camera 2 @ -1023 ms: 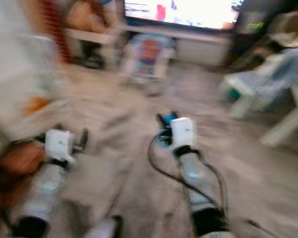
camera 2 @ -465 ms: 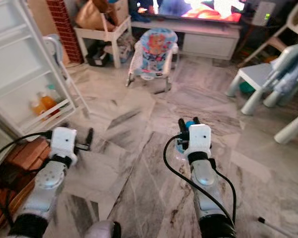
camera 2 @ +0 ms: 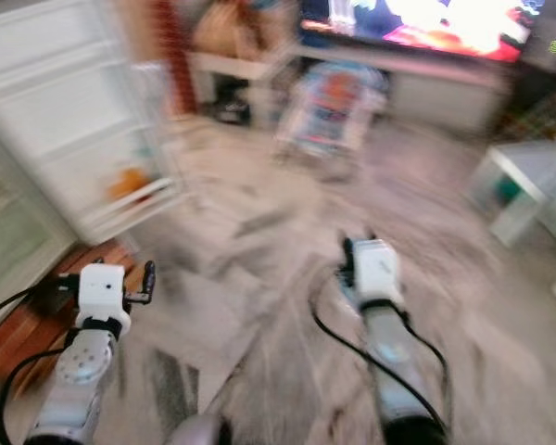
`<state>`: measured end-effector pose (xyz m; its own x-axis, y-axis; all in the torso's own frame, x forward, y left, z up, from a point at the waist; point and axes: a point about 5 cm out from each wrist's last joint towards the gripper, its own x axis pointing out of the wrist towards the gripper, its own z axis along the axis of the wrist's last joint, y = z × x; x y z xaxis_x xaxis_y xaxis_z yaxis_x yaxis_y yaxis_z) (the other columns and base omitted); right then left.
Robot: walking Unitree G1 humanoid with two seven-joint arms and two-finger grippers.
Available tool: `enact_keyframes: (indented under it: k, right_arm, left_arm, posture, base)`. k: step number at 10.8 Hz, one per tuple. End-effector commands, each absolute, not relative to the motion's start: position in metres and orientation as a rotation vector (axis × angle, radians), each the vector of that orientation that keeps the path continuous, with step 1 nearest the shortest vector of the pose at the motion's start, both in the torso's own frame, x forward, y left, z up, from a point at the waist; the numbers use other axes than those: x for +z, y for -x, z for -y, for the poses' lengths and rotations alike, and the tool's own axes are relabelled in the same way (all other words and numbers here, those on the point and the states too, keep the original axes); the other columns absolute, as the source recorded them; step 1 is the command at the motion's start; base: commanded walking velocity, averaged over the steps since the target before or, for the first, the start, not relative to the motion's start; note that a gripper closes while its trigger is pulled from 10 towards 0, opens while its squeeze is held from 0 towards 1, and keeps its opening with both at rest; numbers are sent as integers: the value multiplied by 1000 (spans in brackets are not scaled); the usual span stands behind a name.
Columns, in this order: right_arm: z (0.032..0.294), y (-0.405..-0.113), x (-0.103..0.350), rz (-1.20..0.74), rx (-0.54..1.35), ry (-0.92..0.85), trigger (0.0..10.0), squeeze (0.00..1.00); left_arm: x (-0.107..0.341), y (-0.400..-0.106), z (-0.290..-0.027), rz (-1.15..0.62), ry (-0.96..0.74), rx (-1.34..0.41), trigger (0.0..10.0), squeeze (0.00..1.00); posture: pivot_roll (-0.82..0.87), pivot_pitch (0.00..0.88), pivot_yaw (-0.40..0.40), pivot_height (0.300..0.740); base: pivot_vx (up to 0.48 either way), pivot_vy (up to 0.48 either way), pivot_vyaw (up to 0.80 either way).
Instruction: Restocking fridge
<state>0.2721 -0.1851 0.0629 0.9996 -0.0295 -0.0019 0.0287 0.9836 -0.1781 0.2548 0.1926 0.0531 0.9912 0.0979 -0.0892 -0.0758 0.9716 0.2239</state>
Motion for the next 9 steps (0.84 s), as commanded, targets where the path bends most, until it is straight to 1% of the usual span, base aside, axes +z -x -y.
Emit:
enact_keyframes:
  k: [1, 2, 3, 4, 5, 7, 8, 9]
  right_arm:
    - [182, -274, 72, 44, -16, 178, 10000, 0]
    - [188, -268, 72, 40, -4, 203, 10000, 0]
    - [194, -264, 73, 35, 11, 220, 10000, 0]
    - [197, -262, 73, 32, 25, 230, 10000, 0]
    - [193, -267, 74, 28, 62, 232, 10000, 0]
    - [177, -276, 81, 66, 127, 261, 10000, 0]
    - [175, -276, 81, 69, 146, 275, 10000, 0]
    - [174, -274, 80, 67, 160, 276, 10000, 0]
  left_arm:
    - [49, -248, -202, -134, -234, 128, 10000, 0]
    - [46, -238, -209, -154, -235, 173, 10000, 0]
    - [43, -227, -215, -176, -222, 210, 10000, 0]
    - [39, -217, -218, -203, -214, 243, 10000, 0]
    - [35, -211, -216, -222, -201, 250, 10000, 0]
    - [42, -221, -214, -196, -203, 261, 10000, 0]
    - [44, -224, -214, -187, -199, 258, 10000, 0]
    - [46, -226, -214, -183, -199, 254, 10000, 0]
  posture:
    - [135, 50, -1, 740]
    - [133, 56, -13, 740]
    - [139, 64, -30, 740]
    - [143, 70, -40, 740]
    - [149, 75, -52, 740]
    - [155, 69, -55, 740]
    - [154, 66, -54, 740]
    - [149, 65, -51, 740]
  base:
    - [0, 0, 800]
    - [0, 0, 719]
    - [0, 0, 406]
    - [0, 0, 0]
    - [0, 0, 0]
    - [0, 0, 800]
    - [0, 0, 706]
    - [240, 0, 675]
